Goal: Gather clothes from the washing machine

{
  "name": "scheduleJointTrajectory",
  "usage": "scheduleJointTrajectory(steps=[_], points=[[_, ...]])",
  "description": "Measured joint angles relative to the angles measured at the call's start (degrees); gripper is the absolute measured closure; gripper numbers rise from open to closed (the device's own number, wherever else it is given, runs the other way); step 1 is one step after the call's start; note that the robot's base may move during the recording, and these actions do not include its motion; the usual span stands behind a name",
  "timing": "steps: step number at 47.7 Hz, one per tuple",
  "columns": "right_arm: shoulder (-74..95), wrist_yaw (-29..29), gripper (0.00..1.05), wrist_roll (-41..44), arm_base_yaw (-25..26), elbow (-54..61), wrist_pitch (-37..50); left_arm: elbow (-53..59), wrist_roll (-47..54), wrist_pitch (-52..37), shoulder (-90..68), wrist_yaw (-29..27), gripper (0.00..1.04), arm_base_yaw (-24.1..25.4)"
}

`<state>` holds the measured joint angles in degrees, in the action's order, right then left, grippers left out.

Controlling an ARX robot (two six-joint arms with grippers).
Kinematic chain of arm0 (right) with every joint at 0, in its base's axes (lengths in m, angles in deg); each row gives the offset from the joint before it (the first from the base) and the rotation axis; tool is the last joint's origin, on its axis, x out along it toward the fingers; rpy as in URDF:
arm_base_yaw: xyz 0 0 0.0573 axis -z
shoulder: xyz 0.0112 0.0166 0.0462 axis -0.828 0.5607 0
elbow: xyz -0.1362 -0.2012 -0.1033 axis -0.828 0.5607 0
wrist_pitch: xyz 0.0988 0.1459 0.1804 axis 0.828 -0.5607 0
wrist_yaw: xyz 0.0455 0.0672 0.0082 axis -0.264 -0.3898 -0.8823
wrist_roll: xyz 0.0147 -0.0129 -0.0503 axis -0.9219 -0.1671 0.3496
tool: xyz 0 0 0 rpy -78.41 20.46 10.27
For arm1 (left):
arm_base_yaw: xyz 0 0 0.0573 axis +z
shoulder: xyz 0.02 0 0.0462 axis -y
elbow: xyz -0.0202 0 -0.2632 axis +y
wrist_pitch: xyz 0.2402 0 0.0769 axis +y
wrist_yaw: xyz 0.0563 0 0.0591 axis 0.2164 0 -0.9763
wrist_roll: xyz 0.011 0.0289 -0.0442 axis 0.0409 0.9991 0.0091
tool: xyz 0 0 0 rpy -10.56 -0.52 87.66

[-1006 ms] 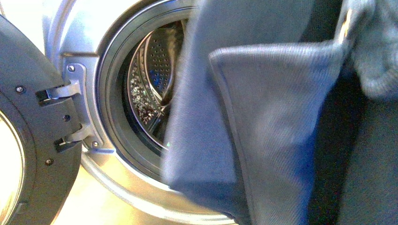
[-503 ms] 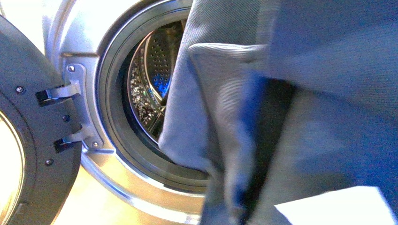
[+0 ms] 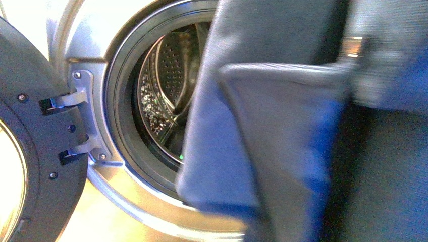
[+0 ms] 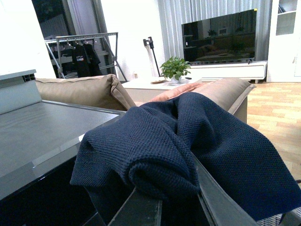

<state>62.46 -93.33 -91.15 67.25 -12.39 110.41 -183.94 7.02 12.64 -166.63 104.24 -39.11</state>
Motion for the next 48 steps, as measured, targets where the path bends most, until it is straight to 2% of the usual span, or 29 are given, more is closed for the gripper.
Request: scheduleJointTrajectory(steps=[5,11,24,36,48], points=[[3.32,3.04,0.07,6.82,-5.51,-1.55,-4.26,0.0,0.0,0.02,0.0,0.0,0.96,0.0],[8.92,6.88,0.07,12.98,-11.32,-3.85,-5.22,0.0,0.0,0.0,0.0,0.0,0.96,0.0],[18.6,13.42,0.07,19.19,-20.15,-9.62,-5.01,0.0,0.0,0.0,0.0,-0.02,0.96,0.0],[25.27,15.98,0.07,20.11,-24.72,-12.92,-3.56,0.0,0.0,0.0,0.0,-0.11,0.96,0.0],[31.74,17.2,0.07,20.02,-27.06,-15.61,-1.2,0.0,0.02,0.02,0.0,-0.17,0.96,0.02]])
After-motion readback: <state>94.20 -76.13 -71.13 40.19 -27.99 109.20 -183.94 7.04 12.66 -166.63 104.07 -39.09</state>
